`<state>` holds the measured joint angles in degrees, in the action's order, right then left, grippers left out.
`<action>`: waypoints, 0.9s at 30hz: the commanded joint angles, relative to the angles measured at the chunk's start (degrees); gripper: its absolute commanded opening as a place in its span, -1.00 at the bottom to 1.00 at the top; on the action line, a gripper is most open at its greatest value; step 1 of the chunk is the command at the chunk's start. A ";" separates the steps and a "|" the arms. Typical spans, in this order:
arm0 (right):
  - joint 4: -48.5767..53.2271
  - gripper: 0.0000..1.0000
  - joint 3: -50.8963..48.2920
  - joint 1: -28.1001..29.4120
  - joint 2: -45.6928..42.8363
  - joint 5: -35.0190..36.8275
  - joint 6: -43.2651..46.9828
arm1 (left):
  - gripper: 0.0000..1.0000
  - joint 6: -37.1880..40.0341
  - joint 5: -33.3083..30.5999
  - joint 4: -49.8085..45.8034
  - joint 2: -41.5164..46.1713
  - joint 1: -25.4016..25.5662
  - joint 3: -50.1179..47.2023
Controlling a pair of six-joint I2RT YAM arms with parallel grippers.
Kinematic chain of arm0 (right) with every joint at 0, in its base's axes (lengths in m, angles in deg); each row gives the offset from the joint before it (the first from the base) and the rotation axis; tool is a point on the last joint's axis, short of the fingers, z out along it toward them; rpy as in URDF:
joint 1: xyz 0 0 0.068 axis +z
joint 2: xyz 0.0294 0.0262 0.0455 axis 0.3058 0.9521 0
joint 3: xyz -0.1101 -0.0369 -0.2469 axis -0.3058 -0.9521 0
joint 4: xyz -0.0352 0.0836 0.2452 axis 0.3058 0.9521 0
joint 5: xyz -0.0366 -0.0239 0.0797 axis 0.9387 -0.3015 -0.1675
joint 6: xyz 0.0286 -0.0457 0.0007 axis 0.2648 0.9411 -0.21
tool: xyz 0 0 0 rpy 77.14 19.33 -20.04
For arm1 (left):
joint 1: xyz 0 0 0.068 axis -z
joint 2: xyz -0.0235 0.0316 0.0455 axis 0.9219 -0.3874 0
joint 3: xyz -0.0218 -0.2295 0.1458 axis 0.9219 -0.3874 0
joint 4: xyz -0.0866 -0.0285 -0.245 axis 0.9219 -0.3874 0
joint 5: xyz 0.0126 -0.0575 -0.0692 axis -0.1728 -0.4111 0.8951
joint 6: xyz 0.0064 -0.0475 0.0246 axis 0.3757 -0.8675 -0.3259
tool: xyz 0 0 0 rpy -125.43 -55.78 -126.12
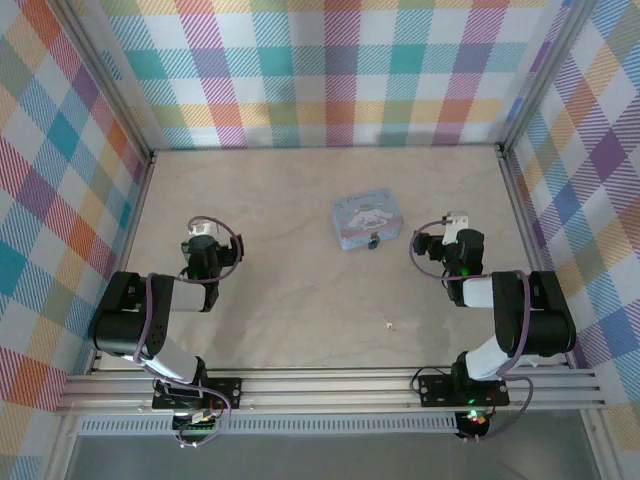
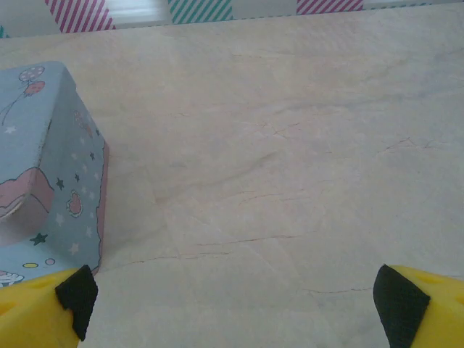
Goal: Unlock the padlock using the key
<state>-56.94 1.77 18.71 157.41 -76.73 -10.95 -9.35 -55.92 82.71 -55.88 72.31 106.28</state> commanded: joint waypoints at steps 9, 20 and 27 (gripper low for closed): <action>-0.31 0.99 1.21 -0.21 -0.01 -0.88 0.40 | 1.00 -0.86 0.60 1.14 -0.16 -0.36 0.88; -0.39 0.99 1.16 -0.25 -0.09 -0.97 0.37 | 1.00 -0.89 0.66 1.05 -0.20 -0.35 0.89; 3.31 0.99 1.43 -0.21 -3.89 -0.13 0.06 | 1.00 -1.37 -0.67 -5.34 4.65 -0.35 2.41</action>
<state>-55.34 1.92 18.71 156.63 -76.68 -10.97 -9.55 -55.96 80.87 -55.20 72.31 106.59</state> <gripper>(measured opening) 0.996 0.999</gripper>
